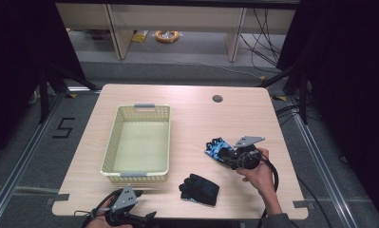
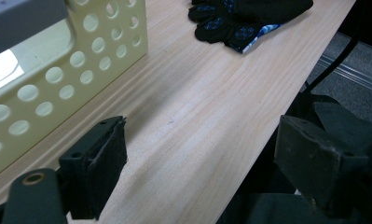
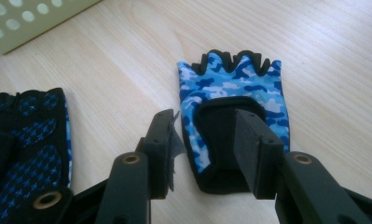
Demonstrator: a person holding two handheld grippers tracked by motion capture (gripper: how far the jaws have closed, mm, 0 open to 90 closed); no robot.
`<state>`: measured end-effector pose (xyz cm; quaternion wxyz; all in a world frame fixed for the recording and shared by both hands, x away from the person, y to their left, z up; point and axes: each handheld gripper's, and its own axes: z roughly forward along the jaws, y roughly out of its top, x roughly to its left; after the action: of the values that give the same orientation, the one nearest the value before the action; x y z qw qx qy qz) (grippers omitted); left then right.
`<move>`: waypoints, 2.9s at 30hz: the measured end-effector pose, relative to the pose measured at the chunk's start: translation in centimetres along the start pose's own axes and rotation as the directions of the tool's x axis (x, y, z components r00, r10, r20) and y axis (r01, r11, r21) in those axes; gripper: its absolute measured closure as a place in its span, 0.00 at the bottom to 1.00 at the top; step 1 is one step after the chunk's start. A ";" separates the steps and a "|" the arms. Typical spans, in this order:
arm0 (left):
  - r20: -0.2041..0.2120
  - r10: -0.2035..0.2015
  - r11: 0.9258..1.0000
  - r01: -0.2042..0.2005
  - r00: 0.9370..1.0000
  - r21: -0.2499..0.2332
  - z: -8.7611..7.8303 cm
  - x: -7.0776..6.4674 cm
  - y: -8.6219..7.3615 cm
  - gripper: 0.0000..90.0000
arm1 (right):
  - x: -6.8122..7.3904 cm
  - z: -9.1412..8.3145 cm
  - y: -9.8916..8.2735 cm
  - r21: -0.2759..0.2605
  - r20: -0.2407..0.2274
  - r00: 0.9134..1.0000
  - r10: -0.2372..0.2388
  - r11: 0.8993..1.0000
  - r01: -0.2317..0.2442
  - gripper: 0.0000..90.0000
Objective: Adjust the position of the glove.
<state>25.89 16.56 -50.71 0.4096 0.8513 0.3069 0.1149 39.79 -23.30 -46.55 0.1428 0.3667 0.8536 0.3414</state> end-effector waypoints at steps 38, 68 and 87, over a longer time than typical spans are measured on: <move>0.010 0.017 1.000 -0.017 1.000 0.001 -0.1 0.0 0.0 0.18 | 0.5 4.3 0.5 0.076 0.043 0.993 0.107 0.991 -0.110 0.67; 0.013 0.005 1.000 -0.005 1.000 0.008 -0.2 0.1 -0.1 0.18 | -0.4 3.7 -0.1 0.039 0.005 1.000 0.025 0.999 -0.025 0.97; 0.016 -0.009 1.000 0.010 1.000 -0.020 -0.2 0.0 -0.1 0.18 | -0.7 -0.9 1.3 -0.099 -0.014 1.000 0.001 0.995 -0.002 0.97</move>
<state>25.81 16.71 -50.67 0.4211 0.8466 0.3065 0.1094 40.48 -23.58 -44.98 0.1546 0.3575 0.8363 0.3858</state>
